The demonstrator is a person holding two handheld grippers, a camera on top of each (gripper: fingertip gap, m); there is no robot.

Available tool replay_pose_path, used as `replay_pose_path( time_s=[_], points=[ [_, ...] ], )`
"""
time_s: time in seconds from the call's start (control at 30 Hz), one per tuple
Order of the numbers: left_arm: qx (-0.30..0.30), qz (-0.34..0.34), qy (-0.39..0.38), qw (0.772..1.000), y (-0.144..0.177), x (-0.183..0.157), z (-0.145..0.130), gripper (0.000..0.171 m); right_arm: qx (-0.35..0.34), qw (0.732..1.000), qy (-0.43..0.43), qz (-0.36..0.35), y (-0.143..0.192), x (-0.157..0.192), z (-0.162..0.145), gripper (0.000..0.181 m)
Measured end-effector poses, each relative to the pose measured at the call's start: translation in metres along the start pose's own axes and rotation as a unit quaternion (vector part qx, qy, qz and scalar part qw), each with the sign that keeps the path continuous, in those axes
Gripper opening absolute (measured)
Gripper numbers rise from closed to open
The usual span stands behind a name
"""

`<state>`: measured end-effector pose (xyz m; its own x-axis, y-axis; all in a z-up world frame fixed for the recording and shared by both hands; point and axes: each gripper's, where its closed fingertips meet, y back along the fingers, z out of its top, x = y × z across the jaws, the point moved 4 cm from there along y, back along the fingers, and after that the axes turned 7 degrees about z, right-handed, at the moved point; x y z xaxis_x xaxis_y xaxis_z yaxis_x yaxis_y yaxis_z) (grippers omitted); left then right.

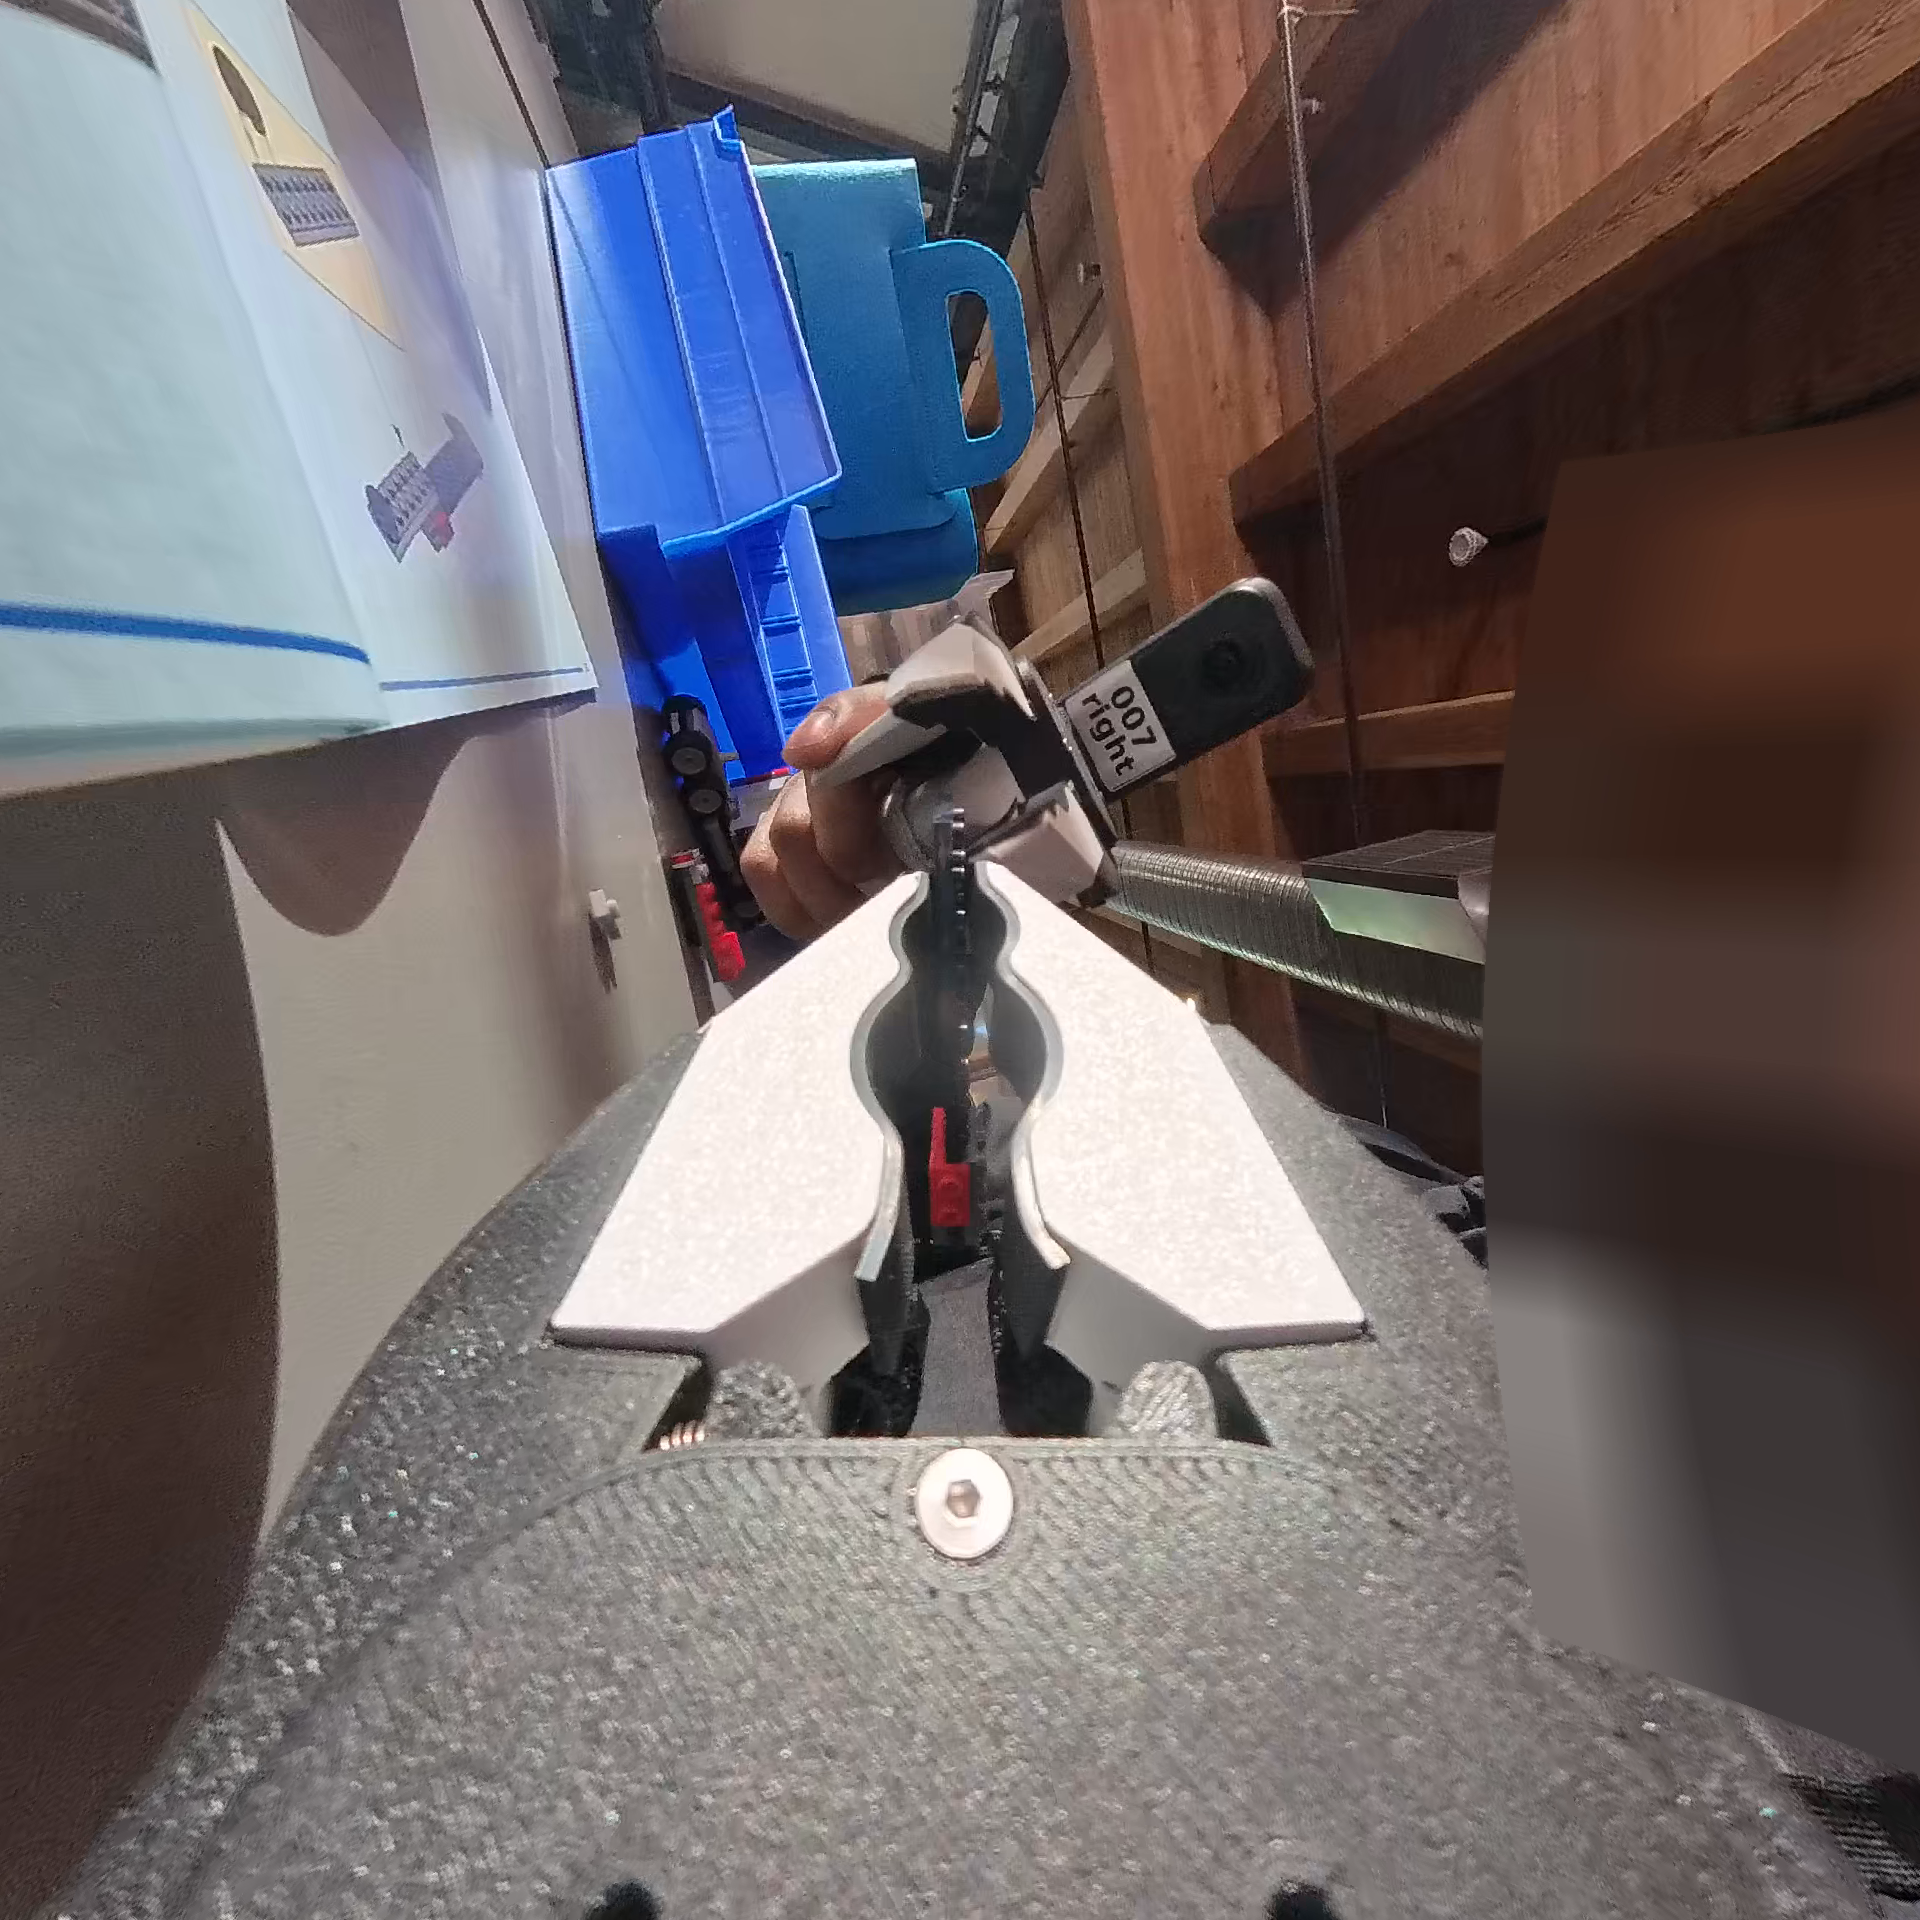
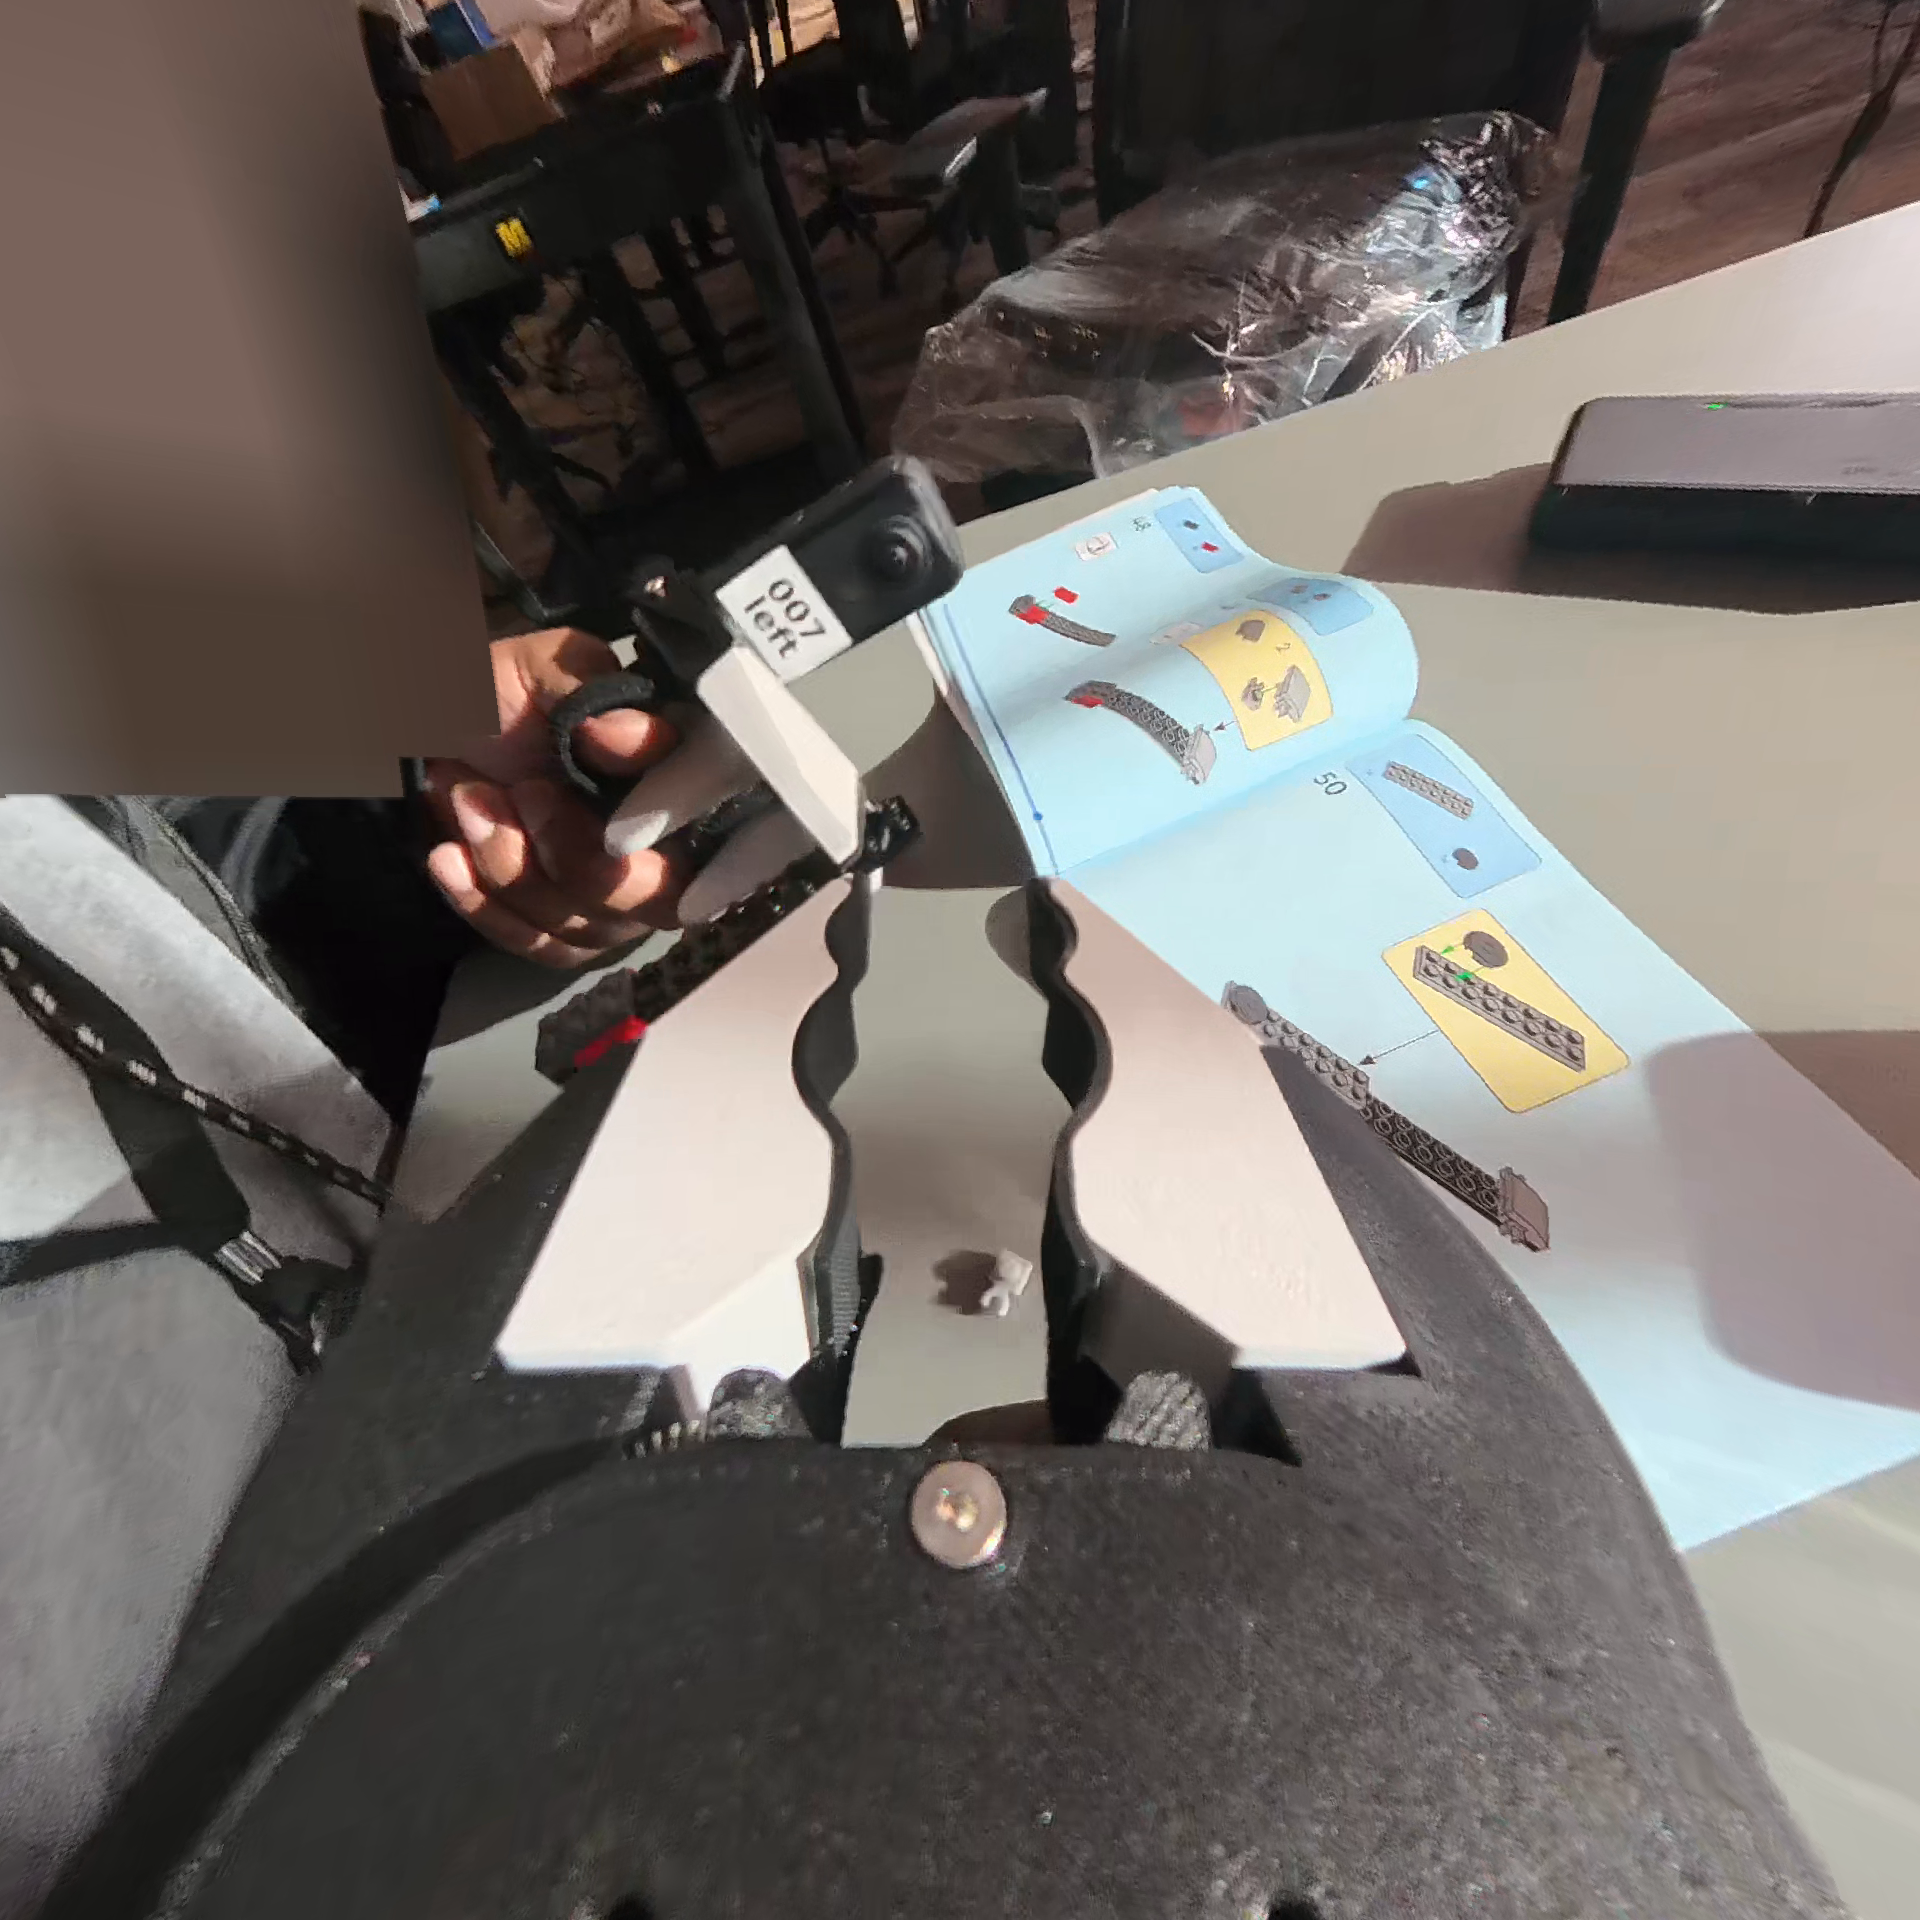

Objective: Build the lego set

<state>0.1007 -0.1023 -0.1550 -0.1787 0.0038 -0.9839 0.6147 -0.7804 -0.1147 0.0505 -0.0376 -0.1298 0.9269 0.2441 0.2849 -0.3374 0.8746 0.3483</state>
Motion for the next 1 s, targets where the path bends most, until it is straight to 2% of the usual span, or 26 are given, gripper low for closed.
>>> replay_pose_path(
  time_s=[0.07,0.2,0.47,0.83,1.0],
  points=[
    [0.004,0.003,-0.005,1.0,-0.001,0.0,-0.001,0.005,0.004,1.0,0.001,0.02,-0.003,0.007,-0.005,0.034],
    [0.006,-0.002,-0.017,1.0,-0.001,-0.002,-0.003,0.005,0.013,0.995,-0.064,0.078,-0.013,0.021,-0.013,0.032],
    [-0.004,-0.004,-0.024,1.0,0.0,-0.004,-0.001,0.005,-0.016,0.964,-0.224,0.143,-0.023,0.027,-0.014,0.011],
    [-0.015,-0.009,-0.026,0.999,0.001,-0.004,0.001,0.008,-0.084,0.93,-0.32,0.157,-0.025,0.019,-0.013,0.004],
    [-0.024,-0.011,-0.032,0.999,0.002,-0.005,0.003,0.007,-0.083,0.925,-0.331,0.168,-0.026,0.021,-0.014,0.004]
  ],
)
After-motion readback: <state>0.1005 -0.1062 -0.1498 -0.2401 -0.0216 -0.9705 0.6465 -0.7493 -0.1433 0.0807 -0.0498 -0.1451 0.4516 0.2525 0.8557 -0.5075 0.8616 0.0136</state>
